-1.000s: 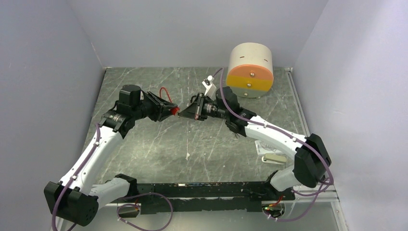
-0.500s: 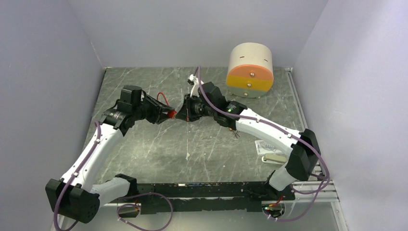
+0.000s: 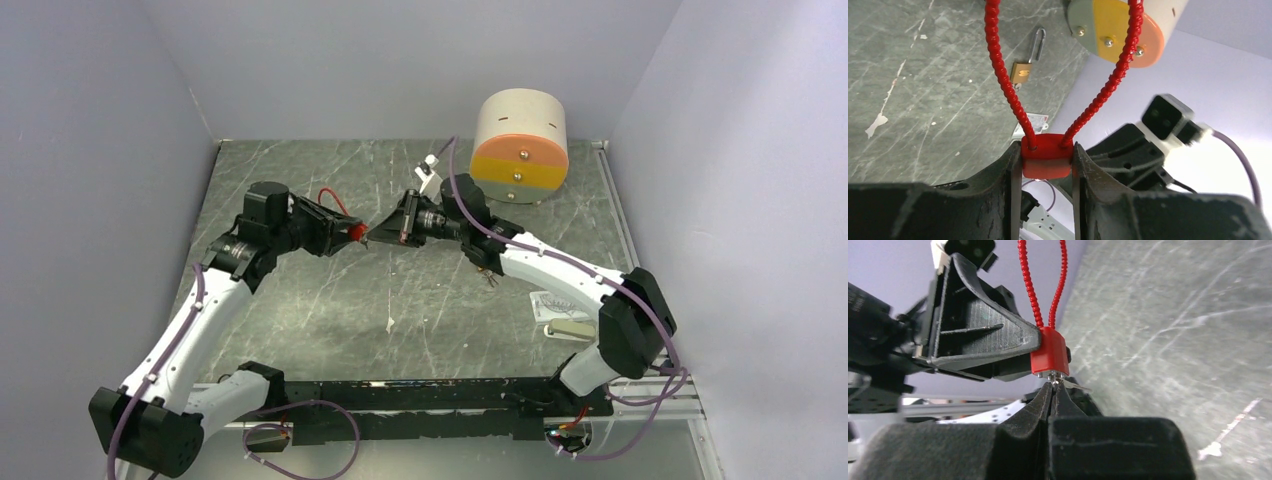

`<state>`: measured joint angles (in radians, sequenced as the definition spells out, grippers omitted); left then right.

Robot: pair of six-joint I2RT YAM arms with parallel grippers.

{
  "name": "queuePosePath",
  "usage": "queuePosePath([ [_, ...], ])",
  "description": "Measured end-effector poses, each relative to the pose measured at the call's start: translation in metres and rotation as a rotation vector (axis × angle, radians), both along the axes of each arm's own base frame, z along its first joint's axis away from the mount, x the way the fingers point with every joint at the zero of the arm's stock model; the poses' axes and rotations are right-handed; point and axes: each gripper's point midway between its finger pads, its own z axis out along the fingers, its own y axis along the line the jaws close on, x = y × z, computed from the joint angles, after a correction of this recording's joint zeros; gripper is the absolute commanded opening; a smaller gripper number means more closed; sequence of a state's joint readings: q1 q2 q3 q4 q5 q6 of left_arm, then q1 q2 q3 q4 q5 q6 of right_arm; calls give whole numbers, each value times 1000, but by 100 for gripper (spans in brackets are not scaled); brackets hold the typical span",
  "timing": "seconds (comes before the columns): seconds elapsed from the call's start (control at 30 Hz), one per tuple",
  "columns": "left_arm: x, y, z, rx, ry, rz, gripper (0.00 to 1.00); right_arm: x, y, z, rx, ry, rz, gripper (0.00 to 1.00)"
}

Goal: Unlock with the key

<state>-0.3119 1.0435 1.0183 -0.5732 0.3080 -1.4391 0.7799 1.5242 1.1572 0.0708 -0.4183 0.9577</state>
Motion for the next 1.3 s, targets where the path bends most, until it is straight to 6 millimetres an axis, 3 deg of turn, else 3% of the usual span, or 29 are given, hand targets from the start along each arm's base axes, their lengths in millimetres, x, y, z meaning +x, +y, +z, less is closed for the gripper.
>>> queuePosePath([
  [0.2, -4, -1, 16, -47, -77, -2, 3, -6, -3, 13, 234, 161, 10, 0],
  [0.53, -6, -11, 67, -154, -290, -53, 2, -14, -12, 60, 637, 387, 35, 0],
  [0.73, -4, -14, 86, -195, -363, -63, 3, -14, -14, 79, 800, 497, 67, 0],
  [0.77, -4, -14, 88, -198, -372, -65, 2, -14, -14, 81, 818, 509, 74, 6],
  [0.87, -4, -15, 90, -198, -383, -71, 2, -14, -16, 82, 824, 520, 82, 43],
  [0.93, -8, -20, 87, -189, -379, -97, 2, -13, -19, 78, 808, 507, 78, 60],
  [1.07, -12, -23, 78, -130, -382, -136, 3, -13, -37, 54, 721, 457, 36, 66],
  [1.3, -6, -14, 71, 106, -589, -207, 3, -13, -98, 31, 568, 216, -71, 67],
])
